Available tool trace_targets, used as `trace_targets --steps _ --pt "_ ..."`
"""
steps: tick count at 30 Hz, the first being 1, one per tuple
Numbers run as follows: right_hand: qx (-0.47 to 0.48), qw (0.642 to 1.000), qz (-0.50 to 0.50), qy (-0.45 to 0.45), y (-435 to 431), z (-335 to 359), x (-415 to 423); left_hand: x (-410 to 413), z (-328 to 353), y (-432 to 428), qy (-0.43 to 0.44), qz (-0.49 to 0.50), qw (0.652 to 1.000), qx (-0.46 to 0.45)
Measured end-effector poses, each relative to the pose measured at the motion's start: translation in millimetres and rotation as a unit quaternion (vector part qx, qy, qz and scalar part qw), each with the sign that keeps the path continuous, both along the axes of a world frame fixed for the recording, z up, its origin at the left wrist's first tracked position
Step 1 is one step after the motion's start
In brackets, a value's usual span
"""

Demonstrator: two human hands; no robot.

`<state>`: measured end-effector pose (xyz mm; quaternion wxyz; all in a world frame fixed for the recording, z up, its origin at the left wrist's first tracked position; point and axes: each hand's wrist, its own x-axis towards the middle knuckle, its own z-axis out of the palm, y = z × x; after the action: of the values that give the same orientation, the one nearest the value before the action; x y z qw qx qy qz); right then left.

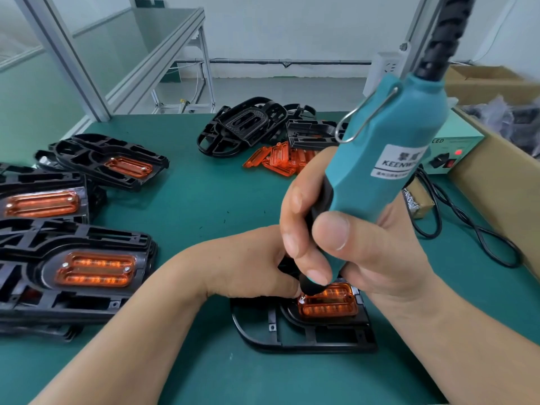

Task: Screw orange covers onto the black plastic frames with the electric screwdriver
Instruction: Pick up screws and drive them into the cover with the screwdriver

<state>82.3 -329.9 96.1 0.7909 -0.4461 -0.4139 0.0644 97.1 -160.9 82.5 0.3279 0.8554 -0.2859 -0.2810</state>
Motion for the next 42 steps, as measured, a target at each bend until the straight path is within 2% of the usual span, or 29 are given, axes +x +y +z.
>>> trace_targets --steps 11,20,27,37,40,42 --pt "-0.006 0.997 -0.044 0.066 -3 2 9 5 -2 5 0.014 -0.030 0.999 -0.038" --pt "-0.001 0.996 -0.052 0.068 -6 -1 13 5 -2 5 0.033 -0.037 0.998 -0.034" --pt "0.075 0.991 -0.041 0.101 -19 5 24 6 -5 7 0.023 -0.031 0.998 -0.039" --pt "0.138 0.958 -0.176 0.179 -39 9 44 5 -9 8 -0.004 -0.034 0.999 -0.020" --pt "0.107 0.951 -0.204 0.204 -46 10 49 5 -8 9 -0.012 -0.034 0.999 -0.024" --pt "0.039 0.947 -0.245 0.203 -54 13 53 5 -9 8 -0.026 -0.038 0.999 -0.020"
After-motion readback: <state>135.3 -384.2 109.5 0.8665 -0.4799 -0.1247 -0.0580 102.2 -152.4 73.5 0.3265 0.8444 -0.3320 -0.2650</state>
